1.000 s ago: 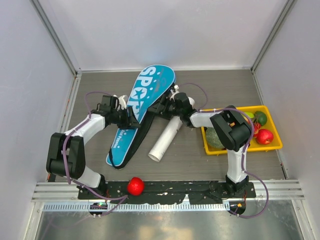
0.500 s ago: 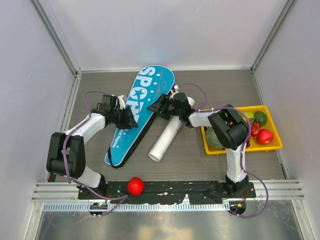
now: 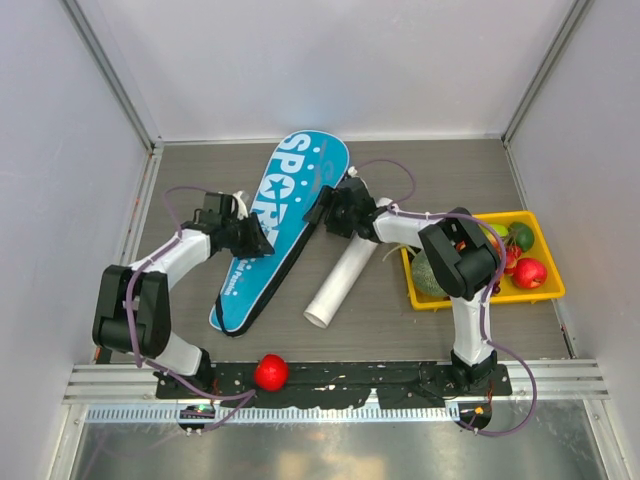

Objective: Pack up the badminton gear

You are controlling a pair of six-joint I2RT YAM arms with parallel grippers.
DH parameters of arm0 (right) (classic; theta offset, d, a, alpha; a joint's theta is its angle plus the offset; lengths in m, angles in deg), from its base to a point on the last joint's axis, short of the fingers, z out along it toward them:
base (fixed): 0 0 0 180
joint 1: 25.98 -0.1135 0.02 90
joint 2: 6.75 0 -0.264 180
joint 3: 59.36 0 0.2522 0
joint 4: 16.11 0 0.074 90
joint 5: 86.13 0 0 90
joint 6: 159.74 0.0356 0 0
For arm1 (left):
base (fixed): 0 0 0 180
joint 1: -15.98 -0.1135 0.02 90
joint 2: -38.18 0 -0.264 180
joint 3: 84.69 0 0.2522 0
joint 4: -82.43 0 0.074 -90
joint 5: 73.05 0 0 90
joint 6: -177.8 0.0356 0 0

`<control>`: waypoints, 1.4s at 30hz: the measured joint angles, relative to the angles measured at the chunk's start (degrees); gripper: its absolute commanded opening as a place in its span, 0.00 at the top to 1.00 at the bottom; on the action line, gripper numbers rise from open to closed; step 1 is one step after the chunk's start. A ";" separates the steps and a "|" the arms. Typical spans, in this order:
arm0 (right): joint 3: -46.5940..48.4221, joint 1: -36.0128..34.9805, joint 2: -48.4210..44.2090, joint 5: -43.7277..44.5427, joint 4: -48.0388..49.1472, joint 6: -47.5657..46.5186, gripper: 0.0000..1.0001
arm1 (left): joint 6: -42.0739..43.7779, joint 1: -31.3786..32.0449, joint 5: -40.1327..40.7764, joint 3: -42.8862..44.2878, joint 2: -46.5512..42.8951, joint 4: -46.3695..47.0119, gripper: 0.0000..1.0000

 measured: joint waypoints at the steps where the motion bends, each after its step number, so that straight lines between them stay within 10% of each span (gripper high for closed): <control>1: 0.11 -0.02 0.02 0.15 -0.50 -0.11 0.13 | -0.31 0.00 0.02 -0.31 0.15 0.22 0.61; 9: 4.83 -0.48 4.00 -0.07 -0.37 -0.35 0.21 | -1.36 0.00 0.42 -1.88 1.38 2.54 0.62; 21: 5.14 -0.37 5.66 -2.95 4.28 2.16 0.94 | -2.32 0.00 1.36 -2.40 0.74 3.19 0.59; 42: 22.58 -1.14 1.73 -10.54 -1.90 -4.02 0.95 | 4.17 -11.08 11.61 13.92 -25.14 -12.76 0.43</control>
